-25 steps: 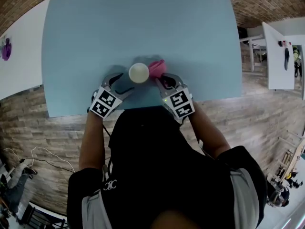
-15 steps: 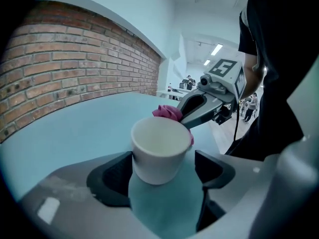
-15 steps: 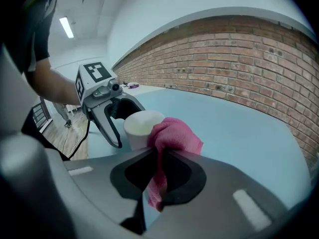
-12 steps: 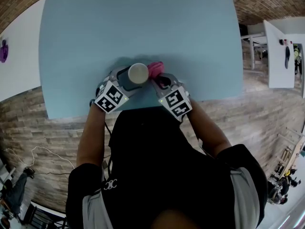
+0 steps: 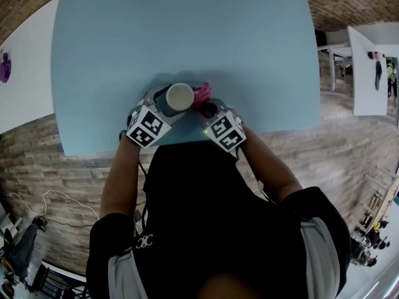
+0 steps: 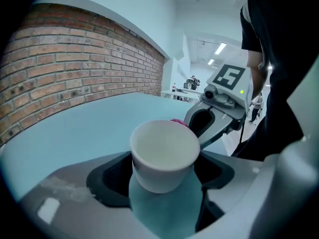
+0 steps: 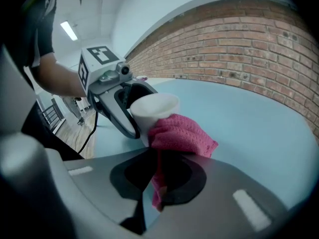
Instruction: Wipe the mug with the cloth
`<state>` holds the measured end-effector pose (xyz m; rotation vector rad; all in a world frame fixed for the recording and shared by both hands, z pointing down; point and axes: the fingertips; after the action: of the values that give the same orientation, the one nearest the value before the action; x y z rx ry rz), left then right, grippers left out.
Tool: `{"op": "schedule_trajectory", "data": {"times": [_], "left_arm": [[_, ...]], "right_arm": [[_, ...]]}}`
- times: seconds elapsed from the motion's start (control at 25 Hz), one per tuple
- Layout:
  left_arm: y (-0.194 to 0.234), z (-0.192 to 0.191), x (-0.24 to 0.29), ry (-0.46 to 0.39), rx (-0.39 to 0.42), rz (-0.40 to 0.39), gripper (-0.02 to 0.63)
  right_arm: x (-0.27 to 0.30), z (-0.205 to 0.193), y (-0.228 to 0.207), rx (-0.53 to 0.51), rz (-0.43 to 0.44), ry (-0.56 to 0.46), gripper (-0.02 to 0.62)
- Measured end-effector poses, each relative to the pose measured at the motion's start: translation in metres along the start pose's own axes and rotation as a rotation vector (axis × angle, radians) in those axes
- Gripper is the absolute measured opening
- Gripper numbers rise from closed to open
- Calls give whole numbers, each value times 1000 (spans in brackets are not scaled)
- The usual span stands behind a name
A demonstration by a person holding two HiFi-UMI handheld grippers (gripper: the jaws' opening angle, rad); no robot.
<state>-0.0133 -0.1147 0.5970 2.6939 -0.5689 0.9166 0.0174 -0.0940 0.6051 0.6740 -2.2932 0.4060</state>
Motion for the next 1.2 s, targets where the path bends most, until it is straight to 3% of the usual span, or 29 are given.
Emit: {"op": "schedule_trajectory", "data": {"times": [0.24, 0.52, 0.92, 1.2], "left_arm": [[3, -5, 0, 31, 2, -4, 400], [5, -6, 1, 79, 3, -2, 399], [5, -3, 2, 74, -4, -5, 399], [6, -9, 7, 101, 5, 0, 399]], "right_arm": [[12, -7, 2, 12, 17, 69, 37], [-32, 39, 8, 59, 61, -132, 37], [0, 6, -1, 32, 5, 17, 37], [23, -18, -4, 194, 136, 61, 37]]}}
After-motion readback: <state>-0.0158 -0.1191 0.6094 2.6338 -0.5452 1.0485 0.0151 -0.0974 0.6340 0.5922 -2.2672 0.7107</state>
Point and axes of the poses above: the fingertips, and each gripper's own axes: x forward along the fingers, y to its left, z out of its top, and after that the axes turned 1 degree about -z, right-handed
